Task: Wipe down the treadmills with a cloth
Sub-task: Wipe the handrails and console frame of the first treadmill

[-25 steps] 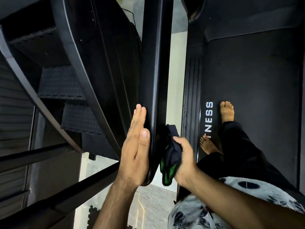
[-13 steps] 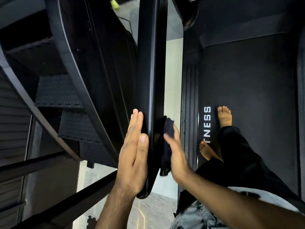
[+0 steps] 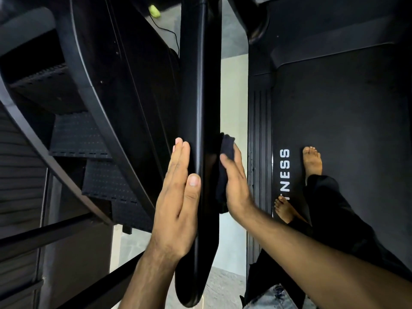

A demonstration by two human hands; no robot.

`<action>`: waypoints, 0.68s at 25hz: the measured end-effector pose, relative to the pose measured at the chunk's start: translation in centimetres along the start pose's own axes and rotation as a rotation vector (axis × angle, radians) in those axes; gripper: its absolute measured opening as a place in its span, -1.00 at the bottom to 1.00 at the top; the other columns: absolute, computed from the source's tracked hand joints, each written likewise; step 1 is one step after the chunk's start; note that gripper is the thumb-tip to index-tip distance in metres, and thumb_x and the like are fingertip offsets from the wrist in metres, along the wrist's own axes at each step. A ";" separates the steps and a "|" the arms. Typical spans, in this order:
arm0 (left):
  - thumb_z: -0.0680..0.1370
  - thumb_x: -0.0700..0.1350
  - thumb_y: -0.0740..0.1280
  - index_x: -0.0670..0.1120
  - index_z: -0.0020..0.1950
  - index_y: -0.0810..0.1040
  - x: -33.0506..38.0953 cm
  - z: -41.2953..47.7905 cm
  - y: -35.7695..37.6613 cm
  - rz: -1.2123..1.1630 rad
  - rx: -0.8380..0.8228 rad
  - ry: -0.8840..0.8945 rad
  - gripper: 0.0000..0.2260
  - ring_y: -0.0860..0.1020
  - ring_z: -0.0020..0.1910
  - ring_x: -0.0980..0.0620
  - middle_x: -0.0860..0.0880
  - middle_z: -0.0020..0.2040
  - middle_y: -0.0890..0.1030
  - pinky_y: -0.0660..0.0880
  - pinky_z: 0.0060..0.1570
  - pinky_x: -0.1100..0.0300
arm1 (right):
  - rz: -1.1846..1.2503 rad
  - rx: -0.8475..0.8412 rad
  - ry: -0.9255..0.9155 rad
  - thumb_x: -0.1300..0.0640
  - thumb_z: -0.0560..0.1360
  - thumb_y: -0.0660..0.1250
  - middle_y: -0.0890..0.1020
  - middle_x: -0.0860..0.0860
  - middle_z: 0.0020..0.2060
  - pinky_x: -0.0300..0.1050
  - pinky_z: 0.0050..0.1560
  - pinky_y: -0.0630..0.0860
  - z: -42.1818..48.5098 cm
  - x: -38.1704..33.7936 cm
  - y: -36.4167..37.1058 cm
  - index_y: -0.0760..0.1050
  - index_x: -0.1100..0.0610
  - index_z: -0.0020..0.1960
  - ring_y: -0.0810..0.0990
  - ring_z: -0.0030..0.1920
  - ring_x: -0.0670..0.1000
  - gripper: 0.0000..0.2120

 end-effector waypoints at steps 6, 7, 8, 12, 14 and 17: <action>0.66 0.08 -0.01 -0.06 0.58 0.07 0.4 2.5 -0.3 0.013 -0.010 0.005 -0.49 0.02 0.56 0.15 0.10 0.59 0.05 0.03 0.51 0.17 | 0.033 0.019 -0.009 0.09 0.58 0.25 0.54 0.05 0.39 0.05 0.52 0.29 3.4 -2.0 0.6 0.34 0.14 0.50 0.48 0.41 0.01 -0.50; 0.66 0.10 -0.01 -0.07 0.58 0.07 0.5 3.0 -0.3 0.014 -0.013 0.013 -0.49 0.02 0.56 0.15 0.10 0.59 0.06 0.03 0.51 0.17 | 0.024 0.025 -0.012 0.07 0.58 0.25 0.51 0.03 0.41 0.06 0.53 0.27 4.5 -2.4 0.8 0.33 0.12 0.52 0.45 0.43 -0.01 -0.49; 0.66 0.11 -0.01 -0.07 0.58 0.08 0.5 3.5 -0.3 0.013 -0.011 0.015 -0.48 0.02 0.56 0.15 0.09 0.60 0.06 0.03 0.51 0.17 | 0.034 0.017 0.005 0.08 0.61 0.24 0.50 0.02 0.42 0.05 0.53 0.26 4.3 -2.2 1.2 0.32 0.11 0.53 0.44 0.44 -0.03 -0.51; 0.66 0.13 0.00 -0.07 0.58 0.07 0.9 5.2 -0.5 0.000 -0.016 0.024 -0.47 0.01 0.57 0.14 0.09 0.60 0.04 0.02 0.51 0.17 | 0.099 -0.023 0.052 0.15 0.59 0.23 0.55 0.15 0.36 0.10 0.49 0.31 4.3 -2.1 1.0 0.37 0.20 0.47 0.49 0.39 0.04 -0.54; 0.66 0.09 0.02 -0.07 0.58 0.07 0.8 6.4 -0.5 0.012 -0.027 0.030 -0.48 0.01 0.56 0.14 0.09 0.60 0.05 0.02 0.51 0.19 | 0.049 0.028 -0.016 0.08 0.56 0.25 0.50 0.14 0.41 0.08 0.52 0.27 7.8 -4.8 1.6 0.33 0.20 0.50 0.44 0.44 0.07 -0.46; 0.66 0.07 0.02 -0.06 0.58 0.07 0.9 7.6 -0.6 0.000 -0.030 0.014 -0.49 0.01 0.56 0.16 0.10 0.59 0.05 0.03 0.51 0.17 | 0.107 -0.015 0.015 0.16 0.66 0.20 0.54 0.11 0.37 -0.02 0.47 0.35 7.1 -4.3 2.1 0.35 0.17 0.49 0.49 0.40 0.06 -0.59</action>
Point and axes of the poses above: each hand's wrist, its own z-axis towards the middle knuckle, its own y-axis out of the palm, x = y × z, the point moved 4 cm from there along z, towards the middle knuckle
